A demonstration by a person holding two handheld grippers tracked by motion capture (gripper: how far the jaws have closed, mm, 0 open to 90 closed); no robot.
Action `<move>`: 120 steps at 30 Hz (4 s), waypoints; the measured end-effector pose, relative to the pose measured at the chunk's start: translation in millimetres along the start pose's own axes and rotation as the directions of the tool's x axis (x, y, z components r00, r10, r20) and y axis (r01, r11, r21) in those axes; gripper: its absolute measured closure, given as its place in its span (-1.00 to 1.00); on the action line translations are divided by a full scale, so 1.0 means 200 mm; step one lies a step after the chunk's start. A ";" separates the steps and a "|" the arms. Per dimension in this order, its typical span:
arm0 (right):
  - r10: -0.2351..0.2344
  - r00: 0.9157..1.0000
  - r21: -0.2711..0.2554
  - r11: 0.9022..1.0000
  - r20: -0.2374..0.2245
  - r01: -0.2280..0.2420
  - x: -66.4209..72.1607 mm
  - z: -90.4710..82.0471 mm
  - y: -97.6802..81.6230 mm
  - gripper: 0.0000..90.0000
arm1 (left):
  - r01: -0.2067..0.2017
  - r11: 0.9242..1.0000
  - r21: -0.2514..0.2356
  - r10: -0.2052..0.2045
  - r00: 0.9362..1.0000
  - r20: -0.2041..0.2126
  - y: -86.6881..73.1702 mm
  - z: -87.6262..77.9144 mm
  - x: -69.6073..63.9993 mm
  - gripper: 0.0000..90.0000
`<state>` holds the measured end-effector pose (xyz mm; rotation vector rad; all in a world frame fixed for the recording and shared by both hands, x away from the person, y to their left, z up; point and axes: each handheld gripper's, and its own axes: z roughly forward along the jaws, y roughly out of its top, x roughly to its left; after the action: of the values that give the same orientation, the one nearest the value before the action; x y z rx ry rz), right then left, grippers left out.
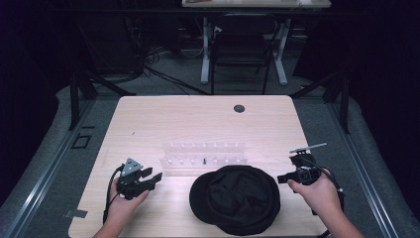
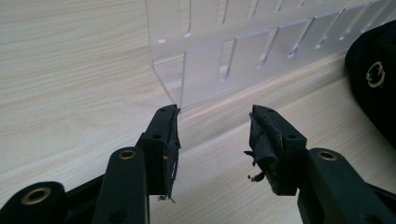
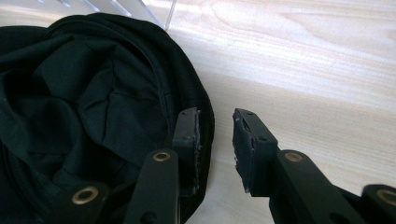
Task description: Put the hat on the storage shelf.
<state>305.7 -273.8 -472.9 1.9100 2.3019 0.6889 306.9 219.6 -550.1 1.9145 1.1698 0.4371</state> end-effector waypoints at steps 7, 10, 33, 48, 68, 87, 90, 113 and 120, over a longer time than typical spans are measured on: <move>0.019 1.000 0.061 0.998 -0.020 -0.017 0.01 0.04 0.00 0.56 | -0.005 1.000 -0.011 0.005 1.000 -0.002 0.00 -0.01 0.00 0.17; 0.008 1.000 0.106 0.994 -0.019 -0.006 0.01 0.06 0.00 0.56 | -0.008 1.000 -0.002 0.008 1.000 -0.005 -0.01 -0.01 0.00 0.17; 0.055 0.998 0.216 0.975 -0.025 -0.048 0.00 0.15 0.00 0.65 | -0.030 0.999 0.014 0.030 1.000 0.009 0.00 0.00 -0.02 0.16; 0.106 0.992 0.283 0.956 -0.064 -0.083 -0.05 0.24 -0.01 0.68 | -0.026 1.000 -0.001 0.026 1.000 0.007 -0.01 0.00 -0.02 0.16; 0.142 0.987 0.317 0.942 -0.077 -0.111 -0.06 0.28 -0.02 0.75 | -0.028 1.000 0.001 0.028 1.000 0.002 -0.01 0.00 -0.03 0.16; 0.155 0.975 0.298 0.949 -0.157 -0.103 -0.06 0.18 -0.01 0.93 | -0.025 1.000 -0.001 0.025 1.000 -0.003 -0.01 0.00 -0.03 0.16; 0.182 0.965 0.273 0.954 -0.189 -0.127 -0.05 0.13 -0.01 0.93 | -0.023 1.000 0.000 0.023 1.000 -0.002 -0.01 0.00 -0.03 0.16; 0.211 0.945 0.250 0.957 -0.248 -0.148 0.02 -0.07 0.06 0.93 | -0.024 1.000 0.004 0.024 1.000 -0.007 -0.01 0.00 -0.03 0.16; 0.248 0.913 0.252 0.953 -0.323 -0.170 0.03 -0.11 0.07 0.93 | -0.022 1.000 0.003 0.022 1.000 -0.008 -0.01 0.00 -0.03 0.15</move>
<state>310.3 -272.3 -446.0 2.3311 2.4883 0.8995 302.3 215.1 -550.7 1.9318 1.1562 0.4555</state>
